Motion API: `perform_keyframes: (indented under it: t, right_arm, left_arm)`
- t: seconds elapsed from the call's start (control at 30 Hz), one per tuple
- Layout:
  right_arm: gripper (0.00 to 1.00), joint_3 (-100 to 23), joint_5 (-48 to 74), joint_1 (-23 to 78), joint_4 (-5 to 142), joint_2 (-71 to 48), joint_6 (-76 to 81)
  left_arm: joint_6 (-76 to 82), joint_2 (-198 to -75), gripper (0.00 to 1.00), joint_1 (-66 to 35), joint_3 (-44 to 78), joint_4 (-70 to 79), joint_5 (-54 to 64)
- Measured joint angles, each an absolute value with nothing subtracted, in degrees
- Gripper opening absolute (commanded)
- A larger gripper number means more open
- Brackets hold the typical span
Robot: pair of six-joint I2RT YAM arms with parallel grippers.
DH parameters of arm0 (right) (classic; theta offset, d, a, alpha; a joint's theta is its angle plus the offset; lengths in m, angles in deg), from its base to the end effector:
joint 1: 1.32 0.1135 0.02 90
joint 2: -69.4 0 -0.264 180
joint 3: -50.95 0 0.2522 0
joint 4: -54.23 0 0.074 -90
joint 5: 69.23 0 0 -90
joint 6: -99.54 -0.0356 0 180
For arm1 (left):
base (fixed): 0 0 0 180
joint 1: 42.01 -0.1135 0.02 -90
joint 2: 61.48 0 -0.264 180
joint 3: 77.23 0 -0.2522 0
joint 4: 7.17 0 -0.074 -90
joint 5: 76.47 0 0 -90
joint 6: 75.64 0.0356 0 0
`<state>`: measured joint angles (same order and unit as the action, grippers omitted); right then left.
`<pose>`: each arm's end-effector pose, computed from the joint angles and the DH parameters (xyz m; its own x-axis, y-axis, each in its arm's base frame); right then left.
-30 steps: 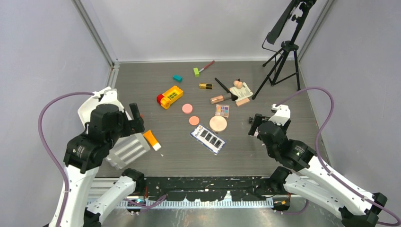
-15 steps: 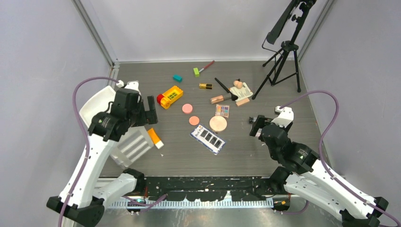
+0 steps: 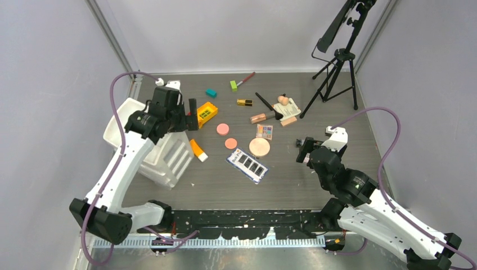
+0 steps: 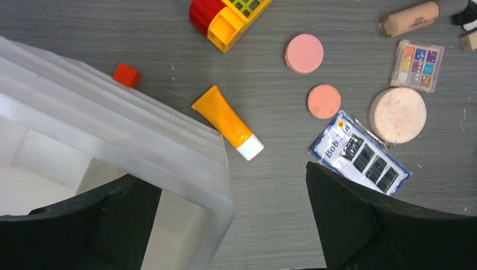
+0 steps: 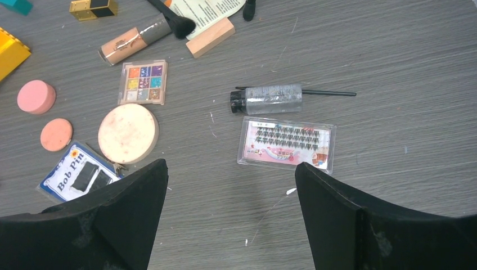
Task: Organize the makeup
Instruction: Move the storage box to the center of the board.
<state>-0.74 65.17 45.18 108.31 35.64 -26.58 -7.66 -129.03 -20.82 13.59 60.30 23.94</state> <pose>0.1012 0.0705 0.2792 -0.4043 0.1858 -0.8956 0.1349 0.9806 0.1426 0.2164 -0.0770 0.3722 -0.7094 -0.1205 -0.6944 -0.0300 0.9896 -0.1410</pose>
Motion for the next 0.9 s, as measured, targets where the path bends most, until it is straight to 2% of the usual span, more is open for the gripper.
perform_keyframes:
  t: [0.37, 0.53, 0.8, 0.9]
  right_arm:
    - [0.88, -0.1, 65.0, 45.2, 108.2, 37.9, -26.6]
    - [0.87, 0.0, 64.9, 45.2, 108.0, 37.9, -26.6]
    - [0.87, 0.5, 63.5, 45.2, 106.9, 37.7, -26.5]
    - [0.87, 0.5, 63.5, 45.2, 106.9, 37.7, -26.4]
  left_arm:
    - [-6.7, -135.9, 0.98, -23.3, 9.9, 55.7, 26.7]
    - [-7.7, -137.0, 0.82, -28.2, 9.3, 53.8, 27.5]
    - [-7.7, -142.7, 0.43, -32.7, 4.3, 55.3, 28.5]
    - [-7.6, -144.3, 0.40, -32.8, 2.4, 56.1, 29.0]
